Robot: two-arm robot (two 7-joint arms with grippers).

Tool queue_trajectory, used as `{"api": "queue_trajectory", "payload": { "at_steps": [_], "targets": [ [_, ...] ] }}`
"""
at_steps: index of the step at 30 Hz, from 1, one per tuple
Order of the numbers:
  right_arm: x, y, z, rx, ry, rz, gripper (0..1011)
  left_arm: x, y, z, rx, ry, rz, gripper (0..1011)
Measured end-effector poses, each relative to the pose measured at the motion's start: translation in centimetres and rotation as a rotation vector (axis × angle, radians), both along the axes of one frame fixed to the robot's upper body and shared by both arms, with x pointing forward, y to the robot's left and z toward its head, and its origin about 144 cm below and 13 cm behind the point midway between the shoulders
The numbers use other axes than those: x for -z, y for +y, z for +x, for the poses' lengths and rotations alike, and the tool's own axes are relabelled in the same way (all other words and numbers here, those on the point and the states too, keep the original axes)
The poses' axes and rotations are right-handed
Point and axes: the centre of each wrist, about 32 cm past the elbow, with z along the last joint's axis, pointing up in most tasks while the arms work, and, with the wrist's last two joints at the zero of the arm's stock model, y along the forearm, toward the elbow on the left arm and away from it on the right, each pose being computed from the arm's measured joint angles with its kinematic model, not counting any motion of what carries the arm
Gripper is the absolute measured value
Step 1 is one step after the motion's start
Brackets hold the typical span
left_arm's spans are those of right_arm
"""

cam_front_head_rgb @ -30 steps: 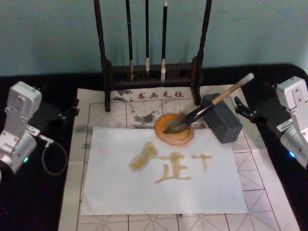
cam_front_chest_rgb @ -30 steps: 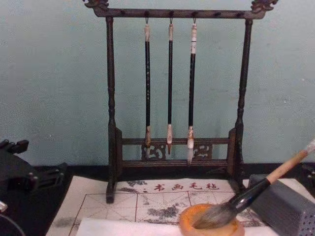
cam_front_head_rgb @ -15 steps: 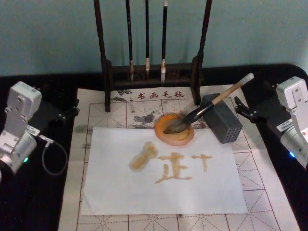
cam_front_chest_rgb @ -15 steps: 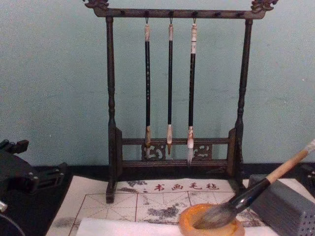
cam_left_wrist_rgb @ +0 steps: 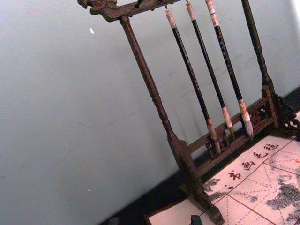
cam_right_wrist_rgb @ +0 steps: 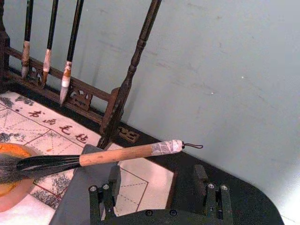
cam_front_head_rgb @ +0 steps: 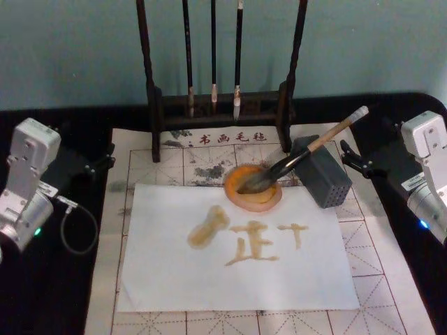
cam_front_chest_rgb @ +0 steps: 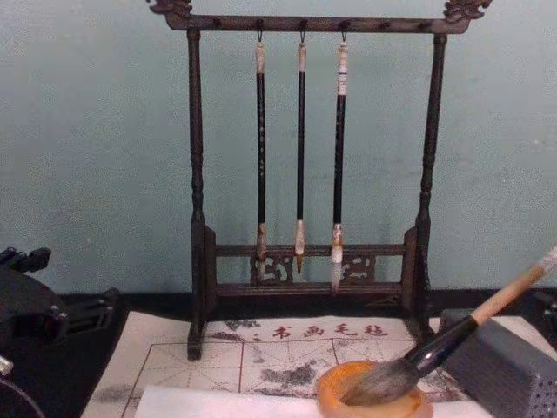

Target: Pick up the brush from the inkstone, write on the paper, then place the brush back to its original position.

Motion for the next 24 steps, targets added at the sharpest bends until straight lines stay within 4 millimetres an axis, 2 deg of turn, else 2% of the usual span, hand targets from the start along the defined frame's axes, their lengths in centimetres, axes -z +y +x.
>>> {"api": "queue_trajectory", "payload": {
  "at_steps": [15, 24],
  "targets": [
    [-0.03, -0.04, 0.00, 0.000, 0.007, 0.011, 1000, 0.00, 0.00, 0.00, 0.000, 0.000, 0.000, 1001],
    [-0.72, -0.24, -0.33, 0.009, 0.093, 0.182, 1000, 0.00, 0.00, 0.00, 0.000, 0.000, 0.000, 1001]
  ]
}}
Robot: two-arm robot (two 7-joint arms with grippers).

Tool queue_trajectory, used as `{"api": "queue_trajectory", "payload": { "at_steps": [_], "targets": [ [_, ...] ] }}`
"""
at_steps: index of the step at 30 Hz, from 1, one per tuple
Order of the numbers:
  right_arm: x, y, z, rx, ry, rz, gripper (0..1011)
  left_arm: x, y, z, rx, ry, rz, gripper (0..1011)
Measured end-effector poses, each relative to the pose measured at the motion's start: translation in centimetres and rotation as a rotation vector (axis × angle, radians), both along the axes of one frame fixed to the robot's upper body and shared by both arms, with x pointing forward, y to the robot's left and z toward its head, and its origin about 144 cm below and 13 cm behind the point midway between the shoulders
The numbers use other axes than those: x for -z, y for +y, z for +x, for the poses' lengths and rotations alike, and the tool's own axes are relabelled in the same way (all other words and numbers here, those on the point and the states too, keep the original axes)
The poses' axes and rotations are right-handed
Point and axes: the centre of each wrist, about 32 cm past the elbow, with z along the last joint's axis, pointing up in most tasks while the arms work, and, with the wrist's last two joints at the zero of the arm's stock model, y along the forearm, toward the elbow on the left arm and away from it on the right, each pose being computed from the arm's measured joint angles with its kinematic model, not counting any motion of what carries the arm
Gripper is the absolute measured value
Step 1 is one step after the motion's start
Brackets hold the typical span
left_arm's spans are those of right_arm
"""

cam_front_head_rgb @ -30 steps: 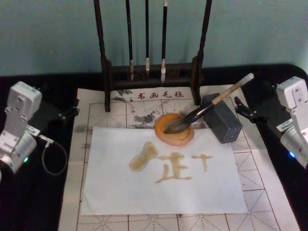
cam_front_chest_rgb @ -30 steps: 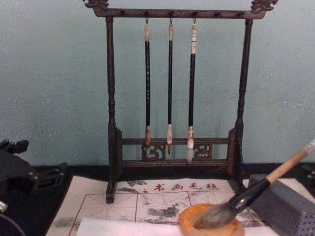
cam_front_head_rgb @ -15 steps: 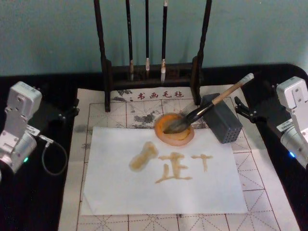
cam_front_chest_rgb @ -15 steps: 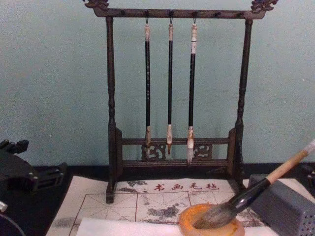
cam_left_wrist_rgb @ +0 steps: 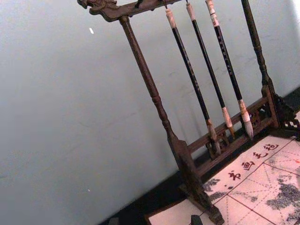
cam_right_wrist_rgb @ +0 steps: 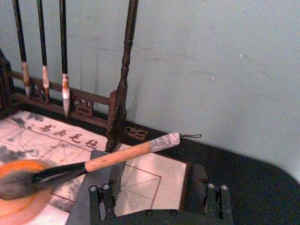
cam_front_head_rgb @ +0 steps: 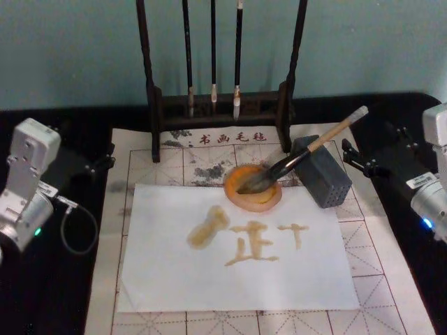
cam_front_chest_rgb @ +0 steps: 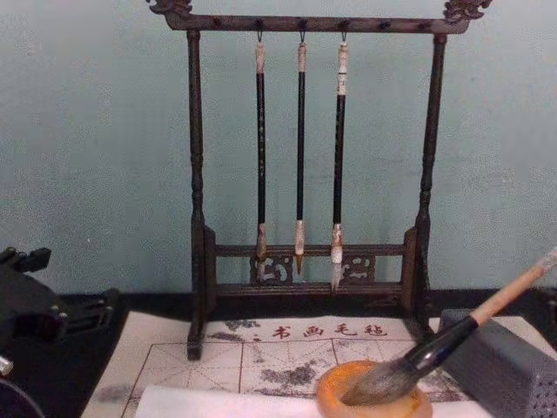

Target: Pick up the brush from the inkstone, write on the paper, then place the brush back to its original position.

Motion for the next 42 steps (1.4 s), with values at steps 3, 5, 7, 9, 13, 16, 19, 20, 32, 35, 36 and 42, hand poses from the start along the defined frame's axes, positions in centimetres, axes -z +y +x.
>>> {"api": "queue_trajectory", "payload": {
  "at_steps": [3, 5, 7, 9, 13, 16, 19, 20, 32, 35, 36, 42],
  "targets": [
    [-0.2, 0.0, -0.2, -0.004, 0.026, 0.056, 1000, 0.0, 0.0, 0.0, 0.000, 0.000, 0.000, 1001],
    [-0.3, 0.0, -0.3, -0.007, 0.043, 0.092, 1000, 0.0, 0.0, 0.0, 0.000, 0.000, 0.000, 1001],
    [-0.4, 0.0, -0.3, -0.009, 0.057, 0.122, 1000, 0.0, 0.0, 0.0, 0.000, 0.000, 0.000, 1001],
    [-0.5, 0.0, -0.4, -0.014, 0.078, 0.164, 1000, 0.0, 0.0, 0.0, 0.000, 0.000, 0.000, 1001],
    [-0.7, -0.1, -0.5, -0.020, 0.119, 0.248, 1000, 0.0, 0.0, 0.0, 0.000, 0.000, 0.000, 1001],
    [-0.8, -0.2, -0.5, -0.023, 0.146, 0.314, 1000, 0.0, 0.0, 0.0, 0.000, 0.000, 0.000, 1001],
    [-0.9, -0.3, -0.6, -0.024, 0.179, 0.388, 1000, 0.0, 0.0, 0.0, 0.000, 0.000, 0.000, 1001],
    [-0.9, -0.3, -0.6, -0.023, 0.189, 0.408, 1000, 0.0, 0.0, 0.0, 0.000, 0.000, 0.000, 1001],
    [-0.9, -0.1, -0.7, 0.042, 0.290, 0.666, 1000, 0.0, 0.0, 0.0, 0.000, 0.000, 0.000, 1001],
    [-1.0, 0.1, -0.7, 0.066, 0.304, 0.706, 1000, 0.0, 0.0, 0.0, 0.000, 0.000, 0.000, 1001],
    [-1.0, 0.2, -0.7, 0.072, 0.308, 0.716, 1000, 0.0, 0.0, 0.0, 0.000, 0.000, 0.000, 1001],
    [-1.4, 0.9, -0.4, 0.114, 0.338, 0.784, 1000, 0.0, 0.0, 0.0, 0.000, 0.000, 0.000, 1001]
  ]
}}
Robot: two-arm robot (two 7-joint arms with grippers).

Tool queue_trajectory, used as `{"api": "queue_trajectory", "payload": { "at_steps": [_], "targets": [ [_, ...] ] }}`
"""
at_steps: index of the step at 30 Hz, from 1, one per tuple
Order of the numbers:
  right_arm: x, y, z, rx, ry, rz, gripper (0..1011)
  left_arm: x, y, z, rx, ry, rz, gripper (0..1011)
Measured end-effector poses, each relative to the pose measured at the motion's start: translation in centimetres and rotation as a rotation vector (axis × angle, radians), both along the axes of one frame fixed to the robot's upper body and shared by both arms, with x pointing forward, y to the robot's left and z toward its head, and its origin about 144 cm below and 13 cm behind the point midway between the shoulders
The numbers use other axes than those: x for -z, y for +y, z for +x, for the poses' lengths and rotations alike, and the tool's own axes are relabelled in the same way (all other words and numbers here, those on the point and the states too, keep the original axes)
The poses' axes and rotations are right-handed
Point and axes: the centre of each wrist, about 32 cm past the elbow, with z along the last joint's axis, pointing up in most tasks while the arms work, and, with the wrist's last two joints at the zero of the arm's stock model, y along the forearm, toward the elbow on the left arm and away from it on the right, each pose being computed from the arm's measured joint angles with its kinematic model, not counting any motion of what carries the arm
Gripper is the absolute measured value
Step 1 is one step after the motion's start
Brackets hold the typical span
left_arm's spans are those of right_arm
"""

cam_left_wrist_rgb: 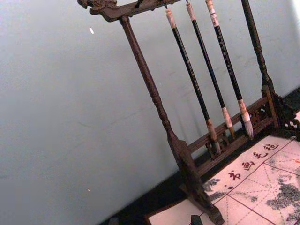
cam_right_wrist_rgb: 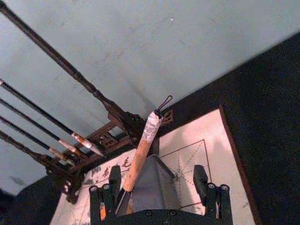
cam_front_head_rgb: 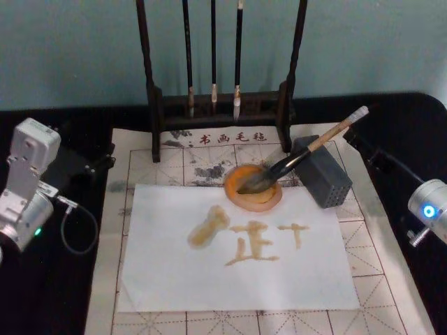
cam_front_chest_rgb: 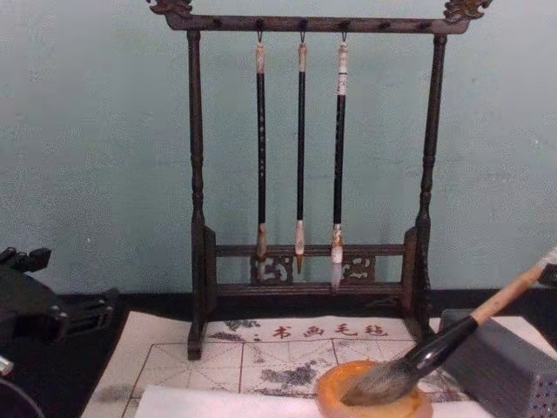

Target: Pick up the brush from the inkstone, write on the paper, then place the brush back to its original position.

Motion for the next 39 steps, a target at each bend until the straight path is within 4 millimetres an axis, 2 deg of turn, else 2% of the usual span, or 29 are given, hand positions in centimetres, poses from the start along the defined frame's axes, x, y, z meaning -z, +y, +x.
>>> {"api": "queue_trajectory", "payload": {
  "at_steps": [16, 30, 39],
  "targets": [
    [-0.7, 1.6, 1.5, 0.039, 0.078, 0.142, 1000, 0.0, 0.0, 0.0, 0.000, 0.000, 0.000, 1001],
    [-0.2, 1.5, 3.8, 0.043, 0.094, 0.188, 1000, 0.0, 0.0, 0.0, 0.000, 0.000, 0.000, 1001],
    [-0.2, 1.6, 4.2, 0.025, 0.092, 0.201, 1000, 0.0, 0.0, 0.0, 0.000, 0.000, 0.000, 1001]
  ]
}}
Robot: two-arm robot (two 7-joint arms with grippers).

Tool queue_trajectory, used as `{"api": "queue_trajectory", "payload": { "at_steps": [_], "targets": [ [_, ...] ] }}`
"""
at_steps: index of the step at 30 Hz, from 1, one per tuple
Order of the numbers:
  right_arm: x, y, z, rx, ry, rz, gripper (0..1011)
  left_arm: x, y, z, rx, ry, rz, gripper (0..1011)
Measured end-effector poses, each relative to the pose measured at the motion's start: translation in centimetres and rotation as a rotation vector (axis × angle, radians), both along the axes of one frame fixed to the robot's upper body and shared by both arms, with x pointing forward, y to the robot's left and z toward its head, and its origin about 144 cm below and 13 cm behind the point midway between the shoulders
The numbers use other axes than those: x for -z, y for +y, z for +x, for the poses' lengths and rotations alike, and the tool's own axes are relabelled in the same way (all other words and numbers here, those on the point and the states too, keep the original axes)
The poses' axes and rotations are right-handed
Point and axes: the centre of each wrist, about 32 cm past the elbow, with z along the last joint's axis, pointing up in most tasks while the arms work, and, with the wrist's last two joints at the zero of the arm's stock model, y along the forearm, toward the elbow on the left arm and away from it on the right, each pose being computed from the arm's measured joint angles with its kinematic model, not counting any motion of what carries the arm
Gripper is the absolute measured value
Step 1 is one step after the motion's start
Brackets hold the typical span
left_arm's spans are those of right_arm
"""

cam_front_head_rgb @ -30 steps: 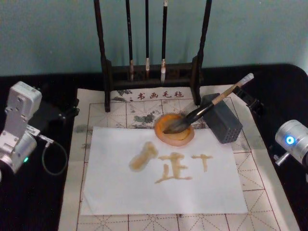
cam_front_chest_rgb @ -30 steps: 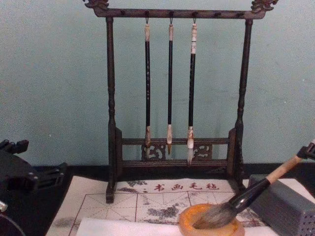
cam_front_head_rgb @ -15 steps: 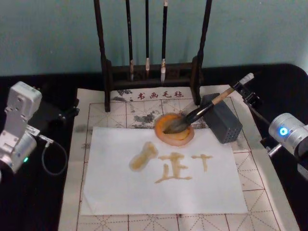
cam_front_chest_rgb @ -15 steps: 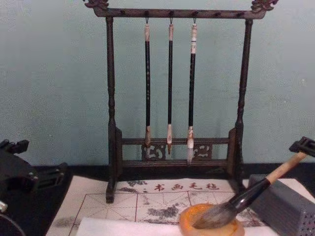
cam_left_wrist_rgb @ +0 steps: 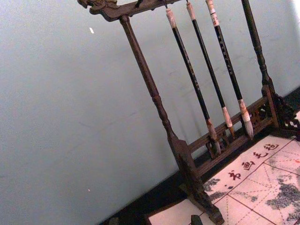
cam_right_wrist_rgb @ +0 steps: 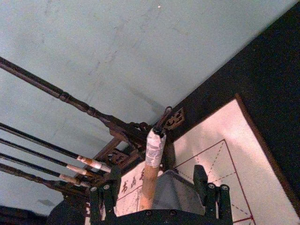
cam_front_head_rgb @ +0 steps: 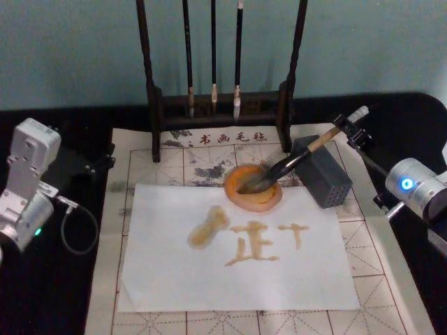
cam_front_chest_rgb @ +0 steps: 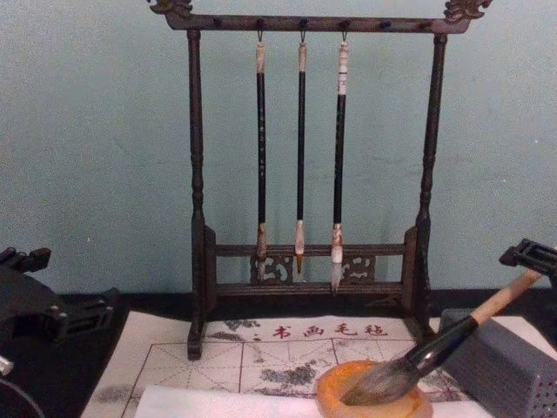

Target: Pick up the brush from the inkstone, write on the paper, then place the brush back to its original position.

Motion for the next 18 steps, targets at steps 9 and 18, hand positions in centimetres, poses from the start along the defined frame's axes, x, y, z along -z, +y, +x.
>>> {"api": "queue_trajectory", "payload": {
  "at_steps": [9, 18],
  "targets": [
    [0.1, -0.1, 0.7, -0.027, -0.010, -0.001, 1000, 0.0, 0.0, 0.0, 0.000, 0.000, 0.000, 1001],
    [0.4, -0.1, 1.9, -0.035, -0.005, -0.008, 1000, 0.0, 0.0, 0.0, 0.000, 0.000, 0.000, 1001]
  ]
}}
